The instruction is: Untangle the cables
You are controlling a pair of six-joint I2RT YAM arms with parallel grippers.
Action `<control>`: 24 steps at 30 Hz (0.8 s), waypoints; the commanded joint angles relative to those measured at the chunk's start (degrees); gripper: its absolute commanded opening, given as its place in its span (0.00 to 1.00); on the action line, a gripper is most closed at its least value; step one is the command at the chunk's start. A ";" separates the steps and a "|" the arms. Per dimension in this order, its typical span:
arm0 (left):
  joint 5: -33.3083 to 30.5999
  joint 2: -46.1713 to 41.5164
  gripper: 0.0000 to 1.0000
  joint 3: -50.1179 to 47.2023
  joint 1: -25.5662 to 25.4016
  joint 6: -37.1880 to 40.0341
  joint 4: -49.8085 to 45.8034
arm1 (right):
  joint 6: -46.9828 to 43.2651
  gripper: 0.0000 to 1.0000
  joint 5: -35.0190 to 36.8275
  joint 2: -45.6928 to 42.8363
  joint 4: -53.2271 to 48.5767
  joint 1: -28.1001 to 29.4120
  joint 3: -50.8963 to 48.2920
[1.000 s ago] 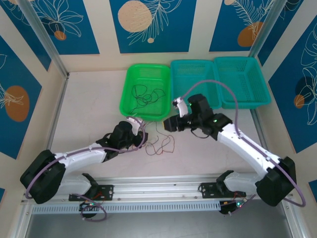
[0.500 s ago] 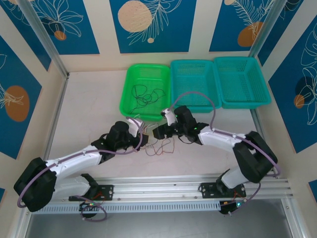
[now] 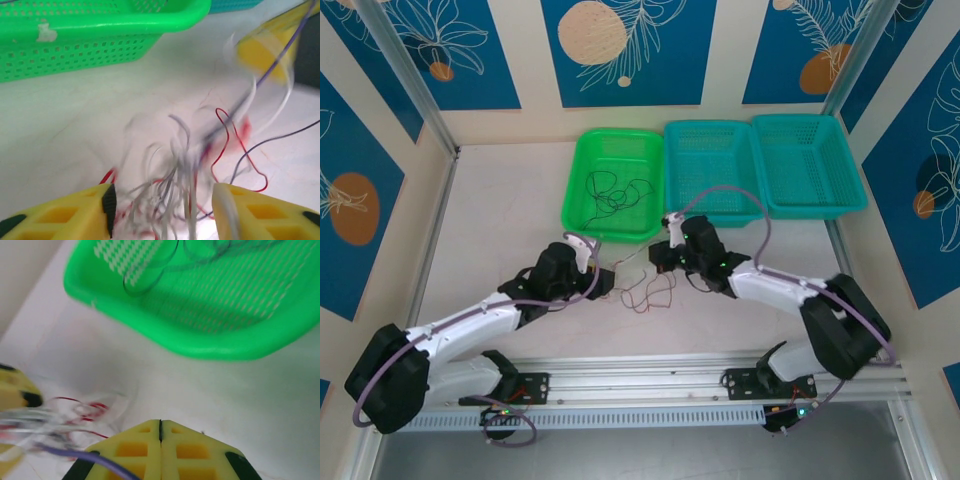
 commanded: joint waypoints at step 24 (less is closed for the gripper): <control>14.74 27.82 0.77 15.84 7.04 -5.14 -2.38 | -1.21 0.00 -13.52 -0.76 -14.08 -7.07 3.24</control>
